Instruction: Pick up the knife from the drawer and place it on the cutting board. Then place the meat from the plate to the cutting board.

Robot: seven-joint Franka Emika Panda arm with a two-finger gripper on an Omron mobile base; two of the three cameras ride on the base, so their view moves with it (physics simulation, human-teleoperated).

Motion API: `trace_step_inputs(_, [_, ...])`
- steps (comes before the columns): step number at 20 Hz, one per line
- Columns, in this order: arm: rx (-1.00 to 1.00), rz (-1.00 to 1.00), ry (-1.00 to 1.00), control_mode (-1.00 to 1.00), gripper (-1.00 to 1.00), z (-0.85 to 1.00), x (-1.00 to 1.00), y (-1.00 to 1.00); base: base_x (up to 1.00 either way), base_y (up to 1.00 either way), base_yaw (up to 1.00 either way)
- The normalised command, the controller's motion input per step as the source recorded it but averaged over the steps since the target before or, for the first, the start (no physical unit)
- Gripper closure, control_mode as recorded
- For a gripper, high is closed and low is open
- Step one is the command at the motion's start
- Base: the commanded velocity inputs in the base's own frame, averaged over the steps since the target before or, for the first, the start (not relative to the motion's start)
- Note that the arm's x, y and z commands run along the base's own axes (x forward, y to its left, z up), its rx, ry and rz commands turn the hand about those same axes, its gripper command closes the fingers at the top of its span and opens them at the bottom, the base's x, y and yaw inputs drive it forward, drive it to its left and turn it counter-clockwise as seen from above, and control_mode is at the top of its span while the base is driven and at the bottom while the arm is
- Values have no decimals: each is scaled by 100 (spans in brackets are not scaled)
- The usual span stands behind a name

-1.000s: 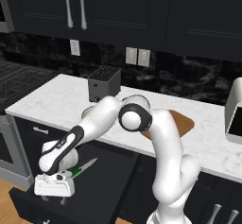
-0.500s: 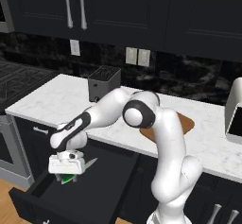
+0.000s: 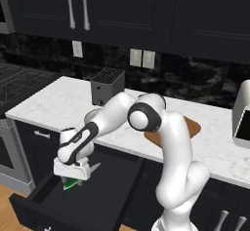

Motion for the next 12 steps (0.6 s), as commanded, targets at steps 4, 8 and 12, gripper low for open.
trace_step_inputs(4, [0, 0, -23, -100, -100, -11, 33, -6, 0, 0, 0])
trace_step_inputs(8, [0, -1, -2, -100, -100, 0, 58, -8, 0, 0, 0])
trace_step_inputs(12, [0, 0, 0, -100, -100, -9, 28, -1, 0, 0, 0])
